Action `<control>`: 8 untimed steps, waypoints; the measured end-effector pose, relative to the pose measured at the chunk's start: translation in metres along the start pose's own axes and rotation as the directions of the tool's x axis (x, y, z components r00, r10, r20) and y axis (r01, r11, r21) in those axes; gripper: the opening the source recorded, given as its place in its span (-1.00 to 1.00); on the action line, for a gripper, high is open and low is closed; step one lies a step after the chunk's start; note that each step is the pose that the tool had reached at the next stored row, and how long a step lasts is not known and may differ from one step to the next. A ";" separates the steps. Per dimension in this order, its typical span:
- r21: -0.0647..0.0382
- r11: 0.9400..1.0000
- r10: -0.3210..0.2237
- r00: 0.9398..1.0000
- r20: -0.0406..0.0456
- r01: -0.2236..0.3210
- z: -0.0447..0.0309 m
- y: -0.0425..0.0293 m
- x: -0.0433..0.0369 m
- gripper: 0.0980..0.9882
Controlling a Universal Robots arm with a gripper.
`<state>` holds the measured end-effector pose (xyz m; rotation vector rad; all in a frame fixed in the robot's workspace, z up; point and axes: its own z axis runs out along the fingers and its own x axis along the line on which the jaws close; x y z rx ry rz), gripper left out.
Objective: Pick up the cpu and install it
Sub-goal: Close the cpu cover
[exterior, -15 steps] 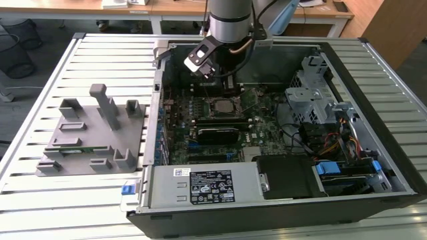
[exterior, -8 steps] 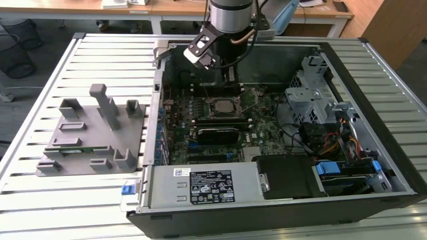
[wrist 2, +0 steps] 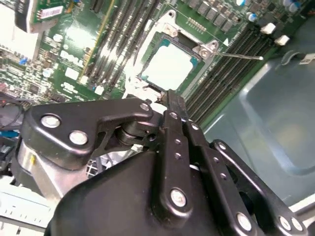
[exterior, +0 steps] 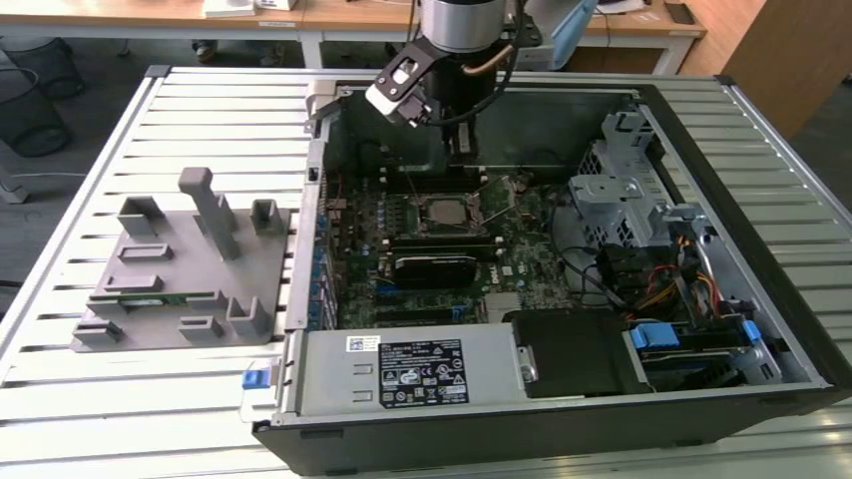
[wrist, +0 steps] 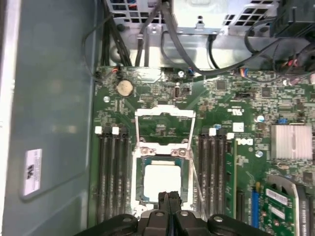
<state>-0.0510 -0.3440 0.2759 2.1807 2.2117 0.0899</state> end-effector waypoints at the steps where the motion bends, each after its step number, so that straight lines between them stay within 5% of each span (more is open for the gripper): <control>1: 0.000 1.000 0.000 1.000 0.000 0.000 0.0000 -0.0001 -0.0036 -0.98; 5: 0.000 1.000 0.001 1.000 0.000 -0.001 0.0007 0.0009 -0.0098 -0.98; 8: 0.000 1.000 0.001 1.000 0.000 -0.001 0.0022 0.0103 -0.0099 -0.98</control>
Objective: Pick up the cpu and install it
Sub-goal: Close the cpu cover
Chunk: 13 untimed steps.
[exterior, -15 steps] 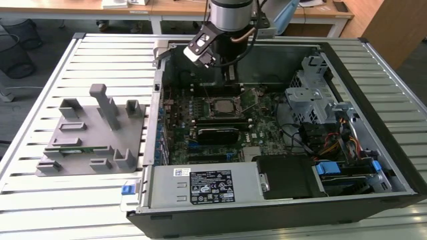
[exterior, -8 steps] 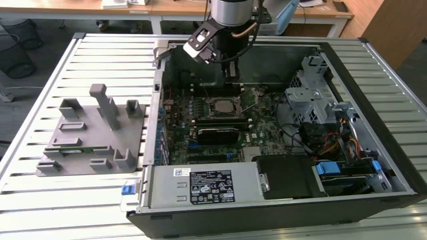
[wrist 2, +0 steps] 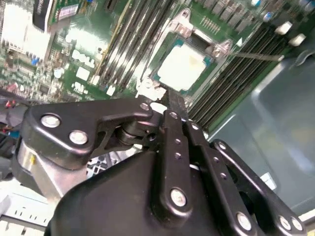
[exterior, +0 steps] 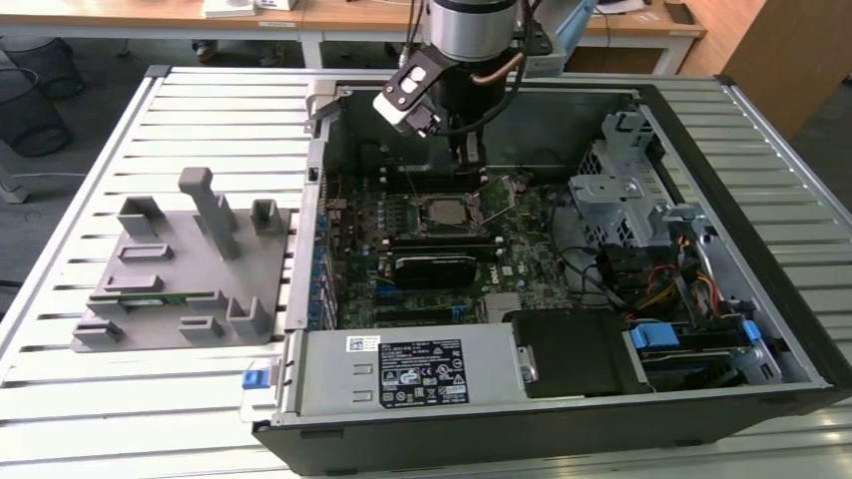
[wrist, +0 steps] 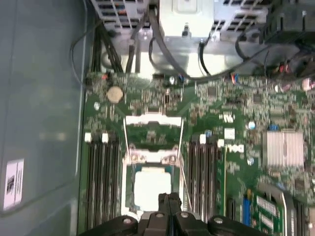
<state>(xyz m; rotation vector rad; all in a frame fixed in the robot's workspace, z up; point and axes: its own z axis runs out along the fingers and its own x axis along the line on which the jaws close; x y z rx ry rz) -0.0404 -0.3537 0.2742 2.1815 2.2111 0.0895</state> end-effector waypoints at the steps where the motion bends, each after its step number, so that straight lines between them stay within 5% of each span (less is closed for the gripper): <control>1: 0.001 1.000 0.000 1.000 0.000 0.000 0.0007 0.0044 0.0001 -0.98; 7: 0.013 1.000 0.000 1.000 0.000 0.000 0.0036 0.0296 0.0014 -0.98; 13: 0.063 0.998 0.001 1.000 -0.001 -0.001 0.0056 0.0460 0.0028 -0.98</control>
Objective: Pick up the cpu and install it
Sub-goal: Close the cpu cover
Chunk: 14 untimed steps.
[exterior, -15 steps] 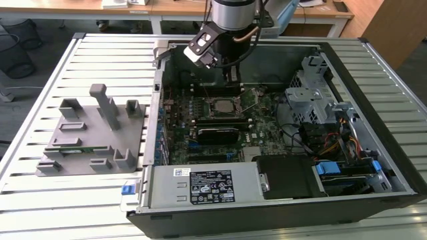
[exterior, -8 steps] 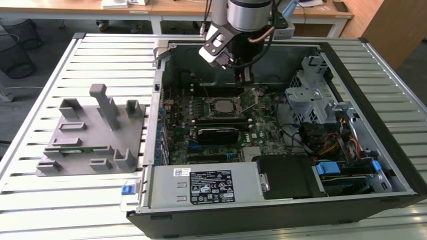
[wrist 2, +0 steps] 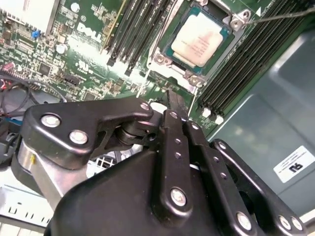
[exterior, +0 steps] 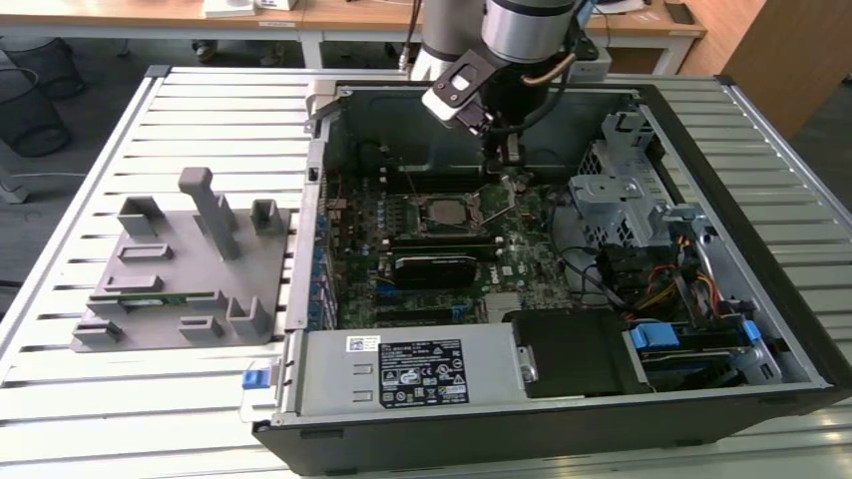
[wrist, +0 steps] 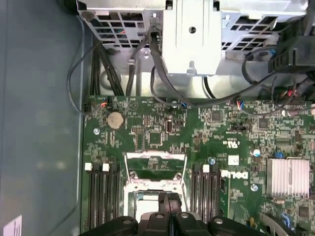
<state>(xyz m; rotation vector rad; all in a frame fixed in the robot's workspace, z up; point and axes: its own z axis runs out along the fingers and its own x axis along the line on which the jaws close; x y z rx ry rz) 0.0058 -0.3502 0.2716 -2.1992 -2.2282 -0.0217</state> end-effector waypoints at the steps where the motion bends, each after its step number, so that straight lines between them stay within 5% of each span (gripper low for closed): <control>1: 0.000 1.000 0.000 1.000 0.000 0.000 0.0006 0.0020 0.0005 -0.98; 8: -0.012 0.999 -0.032 0.999 0.000 0.032 0.0065 0.0047 0.0023 -0.98; 14: -0.012 0.999 -0.033 0.999 0.000 0.033 0.0082 0.0211 0.0070 -0.98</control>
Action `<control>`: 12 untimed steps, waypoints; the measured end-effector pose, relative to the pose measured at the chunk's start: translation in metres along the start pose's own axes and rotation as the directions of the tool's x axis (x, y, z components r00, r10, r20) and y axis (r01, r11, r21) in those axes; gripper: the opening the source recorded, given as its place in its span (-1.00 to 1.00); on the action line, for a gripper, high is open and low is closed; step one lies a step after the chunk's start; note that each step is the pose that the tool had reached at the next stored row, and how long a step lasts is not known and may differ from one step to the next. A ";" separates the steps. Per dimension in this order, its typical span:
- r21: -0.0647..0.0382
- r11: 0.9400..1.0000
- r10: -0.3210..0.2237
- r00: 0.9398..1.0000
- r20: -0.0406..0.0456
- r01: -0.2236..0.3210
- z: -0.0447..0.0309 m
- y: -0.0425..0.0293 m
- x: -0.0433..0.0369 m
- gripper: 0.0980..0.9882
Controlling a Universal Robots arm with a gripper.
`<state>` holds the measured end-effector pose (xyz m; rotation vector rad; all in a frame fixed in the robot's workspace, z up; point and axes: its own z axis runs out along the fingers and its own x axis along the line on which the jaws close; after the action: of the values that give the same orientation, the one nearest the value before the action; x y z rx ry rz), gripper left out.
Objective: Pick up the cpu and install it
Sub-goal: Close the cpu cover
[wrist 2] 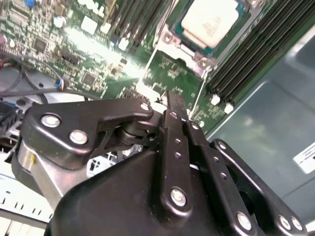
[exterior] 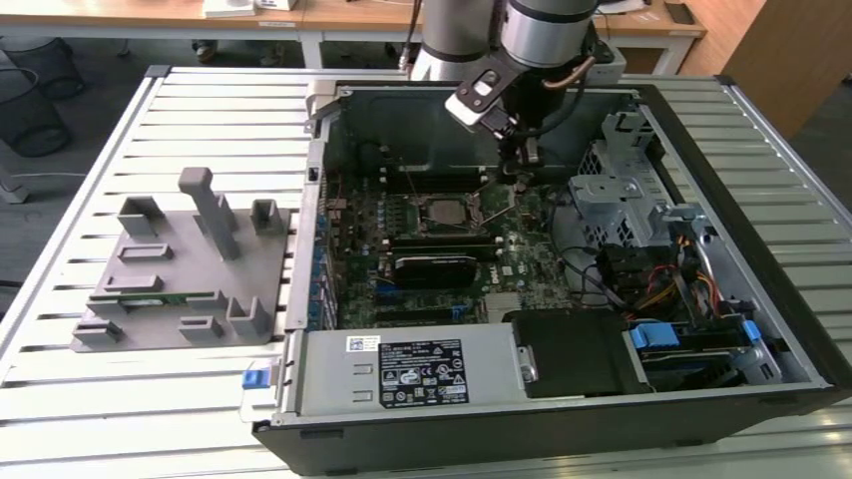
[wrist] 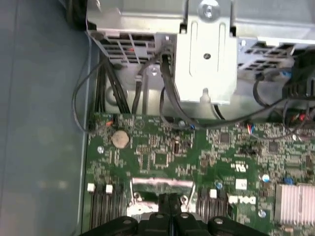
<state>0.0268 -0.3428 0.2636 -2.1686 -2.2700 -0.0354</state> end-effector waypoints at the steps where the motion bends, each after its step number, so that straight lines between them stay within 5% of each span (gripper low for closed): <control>1: 0.000 1.000 0.000 1.000 0.000 0.000 0.0005 0.0014 0.0010 -0.98; 12: 0.000 1.000 -0.001 1.000 0.000 0.001 0.0069 0.0180 0.0041 -0.98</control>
<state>0.0447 -0.3377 0.2570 -2.1682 -2.2707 -0.0351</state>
